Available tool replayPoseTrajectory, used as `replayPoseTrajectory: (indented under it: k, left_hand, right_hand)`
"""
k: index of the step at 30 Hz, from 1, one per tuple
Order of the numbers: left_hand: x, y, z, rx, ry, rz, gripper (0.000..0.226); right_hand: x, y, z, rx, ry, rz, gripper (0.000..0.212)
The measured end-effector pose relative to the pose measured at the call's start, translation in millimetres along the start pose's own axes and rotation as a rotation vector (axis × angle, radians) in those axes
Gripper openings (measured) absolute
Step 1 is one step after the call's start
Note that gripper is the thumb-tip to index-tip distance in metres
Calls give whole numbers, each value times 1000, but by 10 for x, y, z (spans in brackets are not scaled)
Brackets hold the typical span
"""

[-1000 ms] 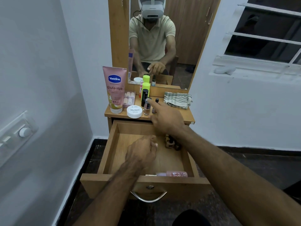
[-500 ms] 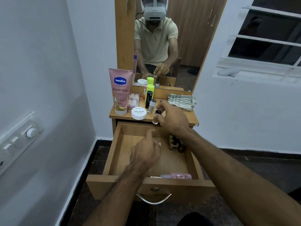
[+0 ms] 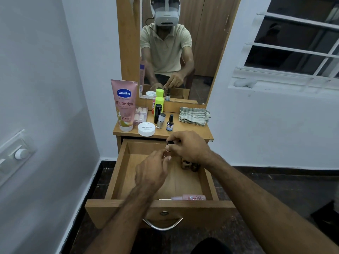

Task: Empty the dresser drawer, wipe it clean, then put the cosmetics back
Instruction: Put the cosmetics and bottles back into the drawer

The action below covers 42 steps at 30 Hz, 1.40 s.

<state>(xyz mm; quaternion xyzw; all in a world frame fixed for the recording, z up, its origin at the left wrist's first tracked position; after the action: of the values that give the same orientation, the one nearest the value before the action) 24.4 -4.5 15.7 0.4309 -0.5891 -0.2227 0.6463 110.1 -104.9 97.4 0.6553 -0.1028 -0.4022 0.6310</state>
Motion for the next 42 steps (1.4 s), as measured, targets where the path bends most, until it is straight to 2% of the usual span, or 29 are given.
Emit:
replayPoseTrajectory:
  k: [7,13,17,21,26,34,42]
  left_hand:
    - [18,-15,10,-28,-25,-97,26]
    - [-20,-130,-51,-123,-71,-83,35]
    - [-47,-170,-67,-156,-78,-68,56]
    - [-43,-161,-72,-144,-80,-58,50]
    - [-47,-156,-65,-137,-77,-63,45]
    - [-70,-165,-82,-136,-60,-66,44]
    - [-82,-177,-89,-140,-58,-58,42]
  right_hand:
    - [90,-29,53,24,-58,-75,29]
    - [174,-59,129,-74,-66,-41,18]
    - [366,-110,223,-183,-151,98,11]
    - [580,-130,358,-233,-261,264,12]
    - [757,-190,416,-227,-335,326,21]
    - [821,-328,331,-144,-321,364,25]
    - [860,-398,346,-57,-281,377,17]
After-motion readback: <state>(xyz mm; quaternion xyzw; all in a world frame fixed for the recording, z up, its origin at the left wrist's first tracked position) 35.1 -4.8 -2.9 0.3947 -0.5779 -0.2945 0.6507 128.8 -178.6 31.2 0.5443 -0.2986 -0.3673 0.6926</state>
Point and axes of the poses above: each hand's wrist, its own z-axis away from the middle knuckle, its own y-axis out of the back of the hand, x = y × z, the point moved 5 cm from there along -z, towards the middle knuckle, and after that the axes turned 15 degrees about -x, right-handed, at the moved point
